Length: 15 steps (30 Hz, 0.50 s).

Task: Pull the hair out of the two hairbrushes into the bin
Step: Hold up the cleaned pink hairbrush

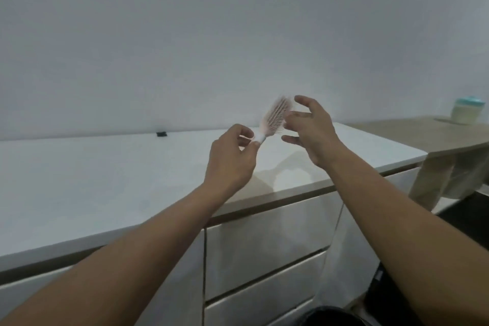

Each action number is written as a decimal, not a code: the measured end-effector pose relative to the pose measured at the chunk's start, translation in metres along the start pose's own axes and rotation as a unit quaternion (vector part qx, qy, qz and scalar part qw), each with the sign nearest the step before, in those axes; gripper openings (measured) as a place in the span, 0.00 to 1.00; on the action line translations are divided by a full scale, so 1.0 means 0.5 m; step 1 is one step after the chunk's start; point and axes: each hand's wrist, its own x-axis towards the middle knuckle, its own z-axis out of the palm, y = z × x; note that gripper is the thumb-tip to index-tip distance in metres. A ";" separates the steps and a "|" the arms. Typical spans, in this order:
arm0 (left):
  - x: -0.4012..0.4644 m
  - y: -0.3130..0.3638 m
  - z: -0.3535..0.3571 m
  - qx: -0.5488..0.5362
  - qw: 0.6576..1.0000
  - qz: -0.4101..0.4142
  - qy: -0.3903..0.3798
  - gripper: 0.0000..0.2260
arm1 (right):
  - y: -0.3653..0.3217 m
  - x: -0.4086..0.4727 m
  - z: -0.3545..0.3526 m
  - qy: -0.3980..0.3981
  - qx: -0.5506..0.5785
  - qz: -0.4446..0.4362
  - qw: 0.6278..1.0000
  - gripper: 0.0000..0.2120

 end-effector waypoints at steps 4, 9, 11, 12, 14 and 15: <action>0.038 -0.023 -0.062 0.024 1.000 -0.014 0.012 0.09 | -0.003 0.041 0.083 -0.051 0.029 -0.011 0.998 0.29; 0.089 -0.068 -0.124 0.063 0.997 -0.038 0.014 0.10 | 0.018 0.093 0.179 -0.049 -0.017 -0.030 0.998 0.21; 0.109 -0.086 -0.137 0.078 0.996 -0.048 0.019 0.11 | 0.034 0.114 0.210 -0.046 -0.042 -0.030 0.998 0.18; 0.118 -0.095 -0.141 0.110 0.993 -0.044 0.025 0.11 | 0.041 0.123 0.225 -0.042 -0.058 -0.029 0.997 0.16; 0.130 -0.112 -0.146 0.164 0.985 -0.046 0.037 0.12 | 0.056 0.138 0.250 -0.041 -0.141 -0.051 0.988 0.14; 0.135 -0.122 -0.147 0.173 0.983 -0.048 0.039 0.12 | 0.060 0.144 0.260 -0.056 -0.226 -0.080 0.969 0.14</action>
